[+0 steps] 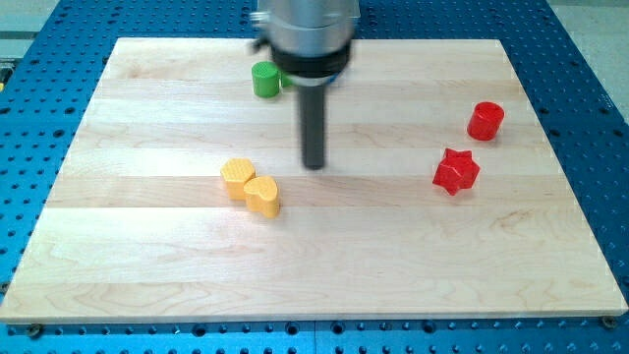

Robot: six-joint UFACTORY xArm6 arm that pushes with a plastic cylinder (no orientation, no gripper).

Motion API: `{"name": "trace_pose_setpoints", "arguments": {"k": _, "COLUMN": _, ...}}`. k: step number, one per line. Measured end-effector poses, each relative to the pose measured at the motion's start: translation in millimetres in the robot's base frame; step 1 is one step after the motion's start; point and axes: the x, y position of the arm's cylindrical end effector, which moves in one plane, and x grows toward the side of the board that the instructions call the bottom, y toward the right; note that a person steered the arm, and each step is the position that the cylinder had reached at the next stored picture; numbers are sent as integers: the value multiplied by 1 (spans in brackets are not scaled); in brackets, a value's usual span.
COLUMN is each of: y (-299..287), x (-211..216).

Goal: Push the red star into the red circle

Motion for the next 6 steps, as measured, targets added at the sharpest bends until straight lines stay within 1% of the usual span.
{"name": "trace_pose_setpoints", "arguments": {"k": 1, "y": 57, "x": 54}}
{"name": "trace_pose_setpoints", "arguments": {"k": 2, "y": 114, "x": 50}}
{"name": "trace_pose_setpoints", "arguments": {"k": 3, "y": 148, "x": 10}}
{"name": "trace_pose_setpoints", "arguments": {"k": 4, "y": 155, "x": 23}}
{"name": "trace_pose_setpoints", "arguments": {"k": 5, "y": 160, "x": 24}}
{"name": "trace_pose_setpoints", "arguments": {"k": 6, "y": 208, "x": 45}}
